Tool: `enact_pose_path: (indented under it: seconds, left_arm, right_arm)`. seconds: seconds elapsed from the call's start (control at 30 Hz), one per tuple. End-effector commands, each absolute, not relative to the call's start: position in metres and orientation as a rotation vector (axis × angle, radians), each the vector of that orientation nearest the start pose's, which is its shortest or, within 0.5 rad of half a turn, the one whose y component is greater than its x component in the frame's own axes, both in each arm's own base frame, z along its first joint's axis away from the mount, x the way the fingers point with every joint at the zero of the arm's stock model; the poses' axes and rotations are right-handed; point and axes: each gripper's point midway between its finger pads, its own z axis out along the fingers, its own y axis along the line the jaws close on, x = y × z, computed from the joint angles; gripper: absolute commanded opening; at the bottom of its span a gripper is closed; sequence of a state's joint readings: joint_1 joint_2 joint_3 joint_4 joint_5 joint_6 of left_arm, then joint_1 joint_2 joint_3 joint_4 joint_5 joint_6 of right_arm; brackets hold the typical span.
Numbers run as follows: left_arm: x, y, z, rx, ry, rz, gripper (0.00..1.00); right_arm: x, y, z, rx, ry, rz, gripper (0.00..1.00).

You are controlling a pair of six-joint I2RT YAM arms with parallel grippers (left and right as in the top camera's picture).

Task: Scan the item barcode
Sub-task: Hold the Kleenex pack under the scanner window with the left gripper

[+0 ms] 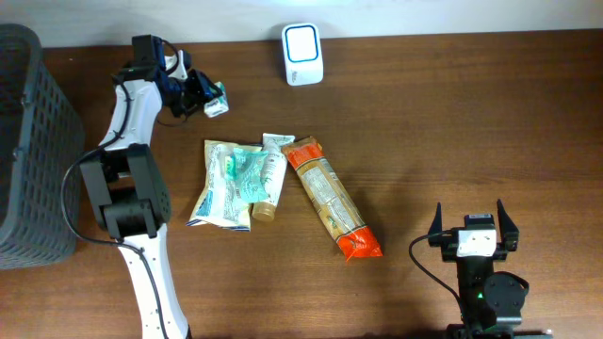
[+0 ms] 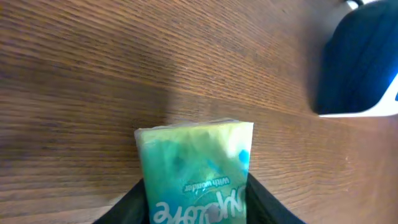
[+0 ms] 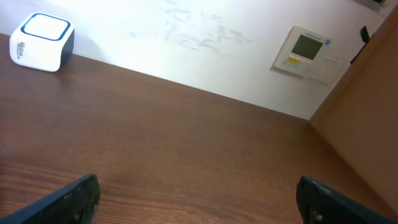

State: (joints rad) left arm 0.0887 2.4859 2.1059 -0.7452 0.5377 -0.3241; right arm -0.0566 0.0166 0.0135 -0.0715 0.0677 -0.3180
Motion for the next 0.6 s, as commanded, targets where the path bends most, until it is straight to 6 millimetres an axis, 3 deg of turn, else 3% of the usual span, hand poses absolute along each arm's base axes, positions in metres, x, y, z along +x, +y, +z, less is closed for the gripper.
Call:
enact_pose_path:
  seconds: [0.0,0.03,0.13,0.23,0.3,0.33,0.4,0.5,0.57]
  left_arm:
    - [0.583,-0.061,0.042,-0.268,2.628,-0.803,0.31]
    - [0.584,-0.068,0.045,-0.221,2.617,-0.823,0.20]
    - [0.586,-0.085,0.060,-0.154,2.572,-0.930,0.00]
    - [0.599,-0.091,0.093,-0.095,2.500,-0.943,0.00]
    - [0.610,-0.098,0.126,-0.045,2.445,-0.886,0.00]
    - [0.616,-0.100,0.140,-0.027,2.427,-0.812,0.00]
    - [0.628,-0.116,0.177,0.084,2.365,-0.501,0.00]
    - [0.635,-0.136,0.194,0.181,2.279,0.045,0.00]
    - [0.635,-0.160,0.194,0.264,2.196,0.350,0.00]
  right_arm:
    - [0.245,-0.029,0.155,-0.153,1.656,-0.359,0.99]
    - [0.245,-0.029,0.155,-0.153,1.656,-0.359,0.99]
    - [0.245,-0.029,0.155,-0.153,1.656,-0.359,0.99]
    - [0.245,-0.029,0.155,-0.153,1.656,-0.359,0.99]
    - [0.245,-0.029,0.155,-0.153,1.656,-0.359,0.99]
    - [0.245,-0.029,0.155,-0.153,1.656,-0.359,0.99]
    - [0.245,-0.029,0.155,-0.153,1.656,-0.359,0.99]
    - [0.245,-0.029,0.155,-0.153,1.656,-0.359,0.99]
    - [0.245,-0.029,0.155,-0.153,1.656,-0.359,0.99]
